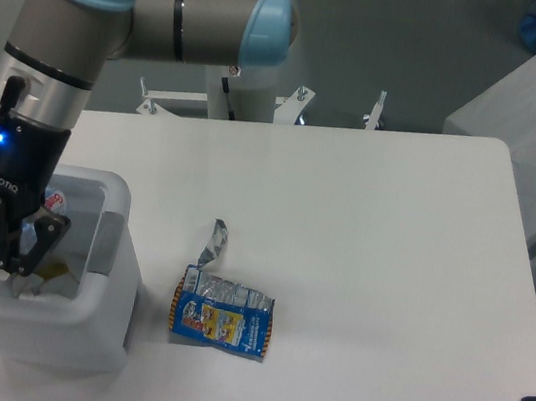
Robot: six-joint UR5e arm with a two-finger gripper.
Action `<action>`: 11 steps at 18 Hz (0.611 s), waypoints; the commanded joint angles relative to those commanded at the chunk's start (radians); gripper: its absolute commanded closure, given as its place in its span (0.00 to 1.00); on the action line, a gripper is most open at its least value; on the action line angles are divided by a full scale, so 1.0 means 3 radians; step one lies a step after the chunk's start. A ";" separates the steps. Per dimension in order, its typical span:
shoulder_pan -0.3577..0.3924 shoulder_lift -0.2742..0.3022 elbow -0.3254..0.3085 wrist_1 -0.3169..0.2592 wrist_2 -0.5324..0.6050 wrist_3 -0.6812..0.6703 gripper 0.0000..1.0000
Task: Place the trash in the trash can
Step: 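Open the gripper to drop the bottle into the bin, then move the gripper back over the blue snack wrapper and lower it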
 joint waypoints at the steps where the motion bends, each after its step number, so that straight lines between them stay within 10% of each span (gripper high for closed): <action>1: 0.0005 0.0031 -0.0021 -0.0005 0.0000 -0.0025 0.04; 11: 0.0623 0.0128 -0.0158 -0.0026 0.0000 -0.0051 0.01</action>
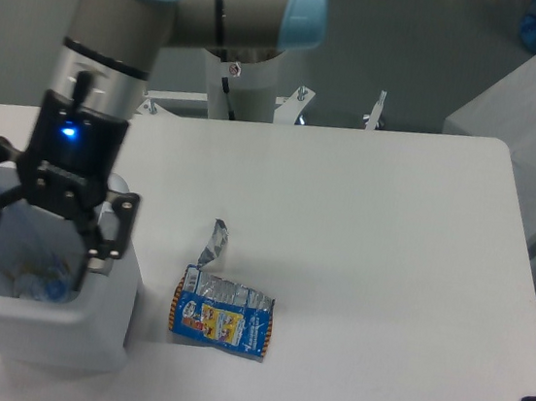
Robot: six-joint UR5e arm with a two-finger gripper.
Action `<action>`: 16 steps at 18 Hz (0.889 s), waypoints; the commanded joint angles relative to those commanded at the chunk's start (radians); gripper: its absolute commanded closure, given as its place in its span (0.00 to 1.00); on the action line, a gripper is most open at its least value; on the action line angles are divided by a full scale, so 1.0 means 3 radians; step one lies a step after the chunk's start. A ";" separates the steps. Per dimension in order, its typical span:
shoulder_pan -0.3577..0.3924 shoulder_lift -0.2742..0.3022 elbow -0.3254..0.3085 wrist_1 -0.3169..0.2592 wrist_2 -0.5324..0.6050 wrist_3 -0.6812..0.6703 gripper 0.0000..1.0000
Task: Place the trash in the trash can
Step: 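Move the gripper back over the blue snack wrapper and lower it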
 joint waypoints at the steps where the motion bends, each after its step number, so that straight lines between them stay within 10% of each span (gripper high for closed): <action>1: 0.0077 0.0015 -0.0071 0.0000 0.0000 0.0000 0.01; 7: 0.0455 0.0230 -0.0608 0.0000 0.0158 0.0346 0.01; 16: 0.0655 0.0480 -0.0884 -0.0036 0.0184 0.0766 0.01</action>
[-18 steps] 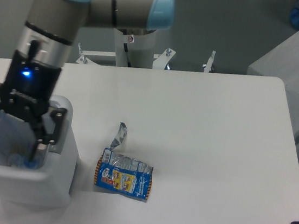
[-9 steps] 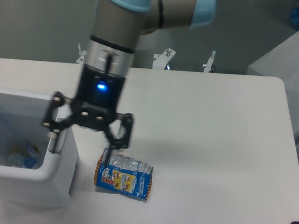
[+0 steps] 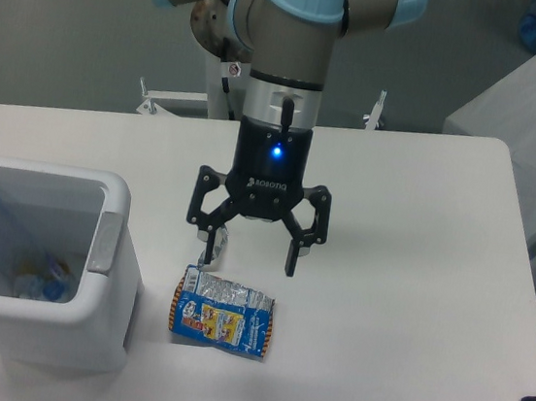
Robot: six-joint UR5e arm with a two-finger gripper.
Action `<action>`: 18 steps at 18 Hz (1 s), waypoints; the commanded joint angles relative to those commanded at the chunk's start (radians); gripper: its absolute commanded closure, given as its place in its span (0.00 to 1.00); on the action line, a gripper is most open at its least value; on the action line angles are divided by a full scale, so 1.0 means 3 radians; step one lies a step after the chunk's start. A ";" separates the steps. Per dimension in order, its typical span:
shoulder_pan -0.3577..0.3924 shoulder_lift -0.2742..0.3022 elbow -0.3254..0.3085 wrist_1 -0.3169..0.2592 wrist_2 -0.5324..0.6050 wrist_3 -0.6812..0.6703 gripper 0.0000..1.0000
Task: Place the trash in the trash can
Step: 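Move the gripper back over the blue snack wrapper and lower it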
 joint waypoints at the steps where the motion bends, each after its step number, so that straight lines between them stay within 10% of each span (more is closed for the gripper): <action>1: 0.0015 0.0046 -0.0061 -0.0015 0.0005 0.0133 0.01; 11: -0.0025 0.0139 -0.0568 -0.0255 0.0491 0.0983 0.03; 18: -0.0342 -0.0178 -0.0814 -0.0251 0.0961 0.1213 0.03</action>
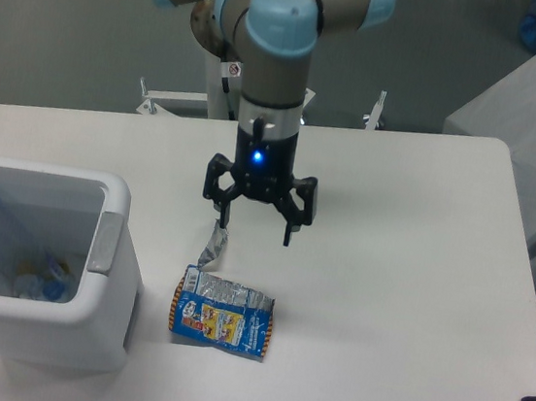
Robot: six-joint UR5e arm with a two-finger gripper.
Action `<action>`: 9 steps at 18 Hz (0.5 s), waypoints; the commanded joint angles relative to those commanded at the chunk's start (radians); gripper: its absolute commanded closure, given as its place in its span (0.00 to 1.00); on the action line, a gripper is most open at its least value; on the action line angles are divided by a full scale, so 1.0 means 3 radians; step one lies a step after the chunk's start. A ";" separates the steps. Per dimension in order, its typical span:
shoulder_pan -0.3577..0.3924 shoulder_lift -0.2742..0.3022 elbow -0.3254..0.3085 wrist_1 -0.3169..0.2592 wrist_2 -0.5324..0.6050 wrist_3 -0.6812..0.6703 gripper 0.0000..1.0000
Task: Place the trash in the trash can
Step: 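Move the gripper back over the blue snack wrapper and lower it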
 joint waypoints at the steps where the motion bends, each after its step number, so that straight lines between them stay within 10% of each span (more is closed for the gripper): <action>1: -0.0021 -0.0082 -0.0010 0.0000 0.0025 -0.0005 0.03; 9: -0.0235 -0.0410 0.0000 0.0015 0.0230 0.0010 0.03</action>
